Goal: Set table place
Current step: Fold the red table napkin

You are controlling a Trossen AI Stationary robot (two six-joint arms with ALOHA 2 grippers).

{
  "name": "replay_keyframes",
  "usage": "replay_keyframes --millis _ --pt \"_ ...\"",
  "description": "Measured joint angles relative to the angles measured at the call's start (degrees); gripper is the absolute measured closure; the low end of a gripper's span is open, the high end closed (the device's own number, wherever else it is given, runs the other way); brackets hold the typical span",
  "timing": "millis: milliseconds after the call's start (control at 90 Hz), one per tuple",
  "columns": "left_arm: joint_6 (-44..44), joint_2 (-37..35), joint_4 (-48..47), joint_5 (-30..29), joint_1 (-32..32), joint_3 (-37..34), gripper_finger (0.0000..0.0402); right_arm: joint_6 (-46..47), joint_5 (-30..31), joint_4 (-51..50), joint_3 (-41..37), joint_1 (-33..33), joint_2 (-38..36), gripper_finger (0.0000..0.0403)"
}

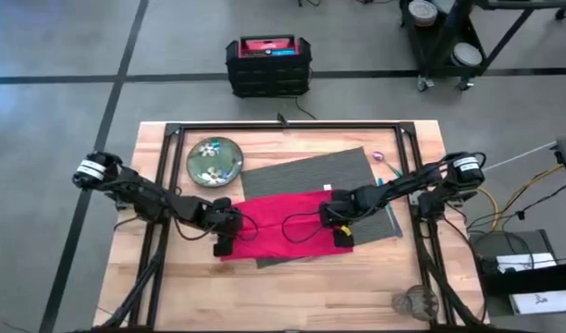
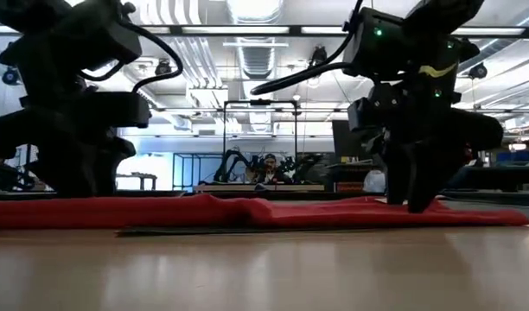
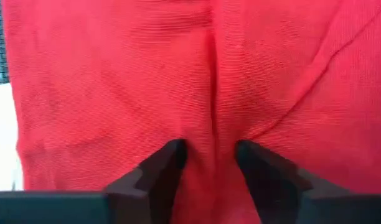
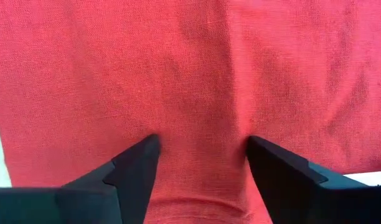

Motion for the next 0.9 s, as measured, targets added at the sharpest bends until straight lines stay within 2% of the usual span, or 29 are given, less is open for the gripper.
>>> replay_keyframes --millis 244,467,656,900 --pt "0.1 0.1 -0.5 -0.3 0.0 0.0 0.0386 -1.3 0.9 -0.8 -0.2 0.0 0.1 0.0275" --pt "0.1 -0.7 -0.7 -0.2 0.0 -0.1 0.0398 -3.2 1.7 -1.3 -0.2 -0.1 0.0 0.0389" --pt "0.1 -5.1 -5.9 -0.3 -0.4 1.9 0.0400 -1.5 2.1 -4.8 0.6 0.4 -2.6 0.0400" --pt "-0.9 -13.4 -17.1 -3.7 -1.0 5.8 0.0401 -2.3 2.1 -12.4 5.0 1.2 -10.9 0.0402"
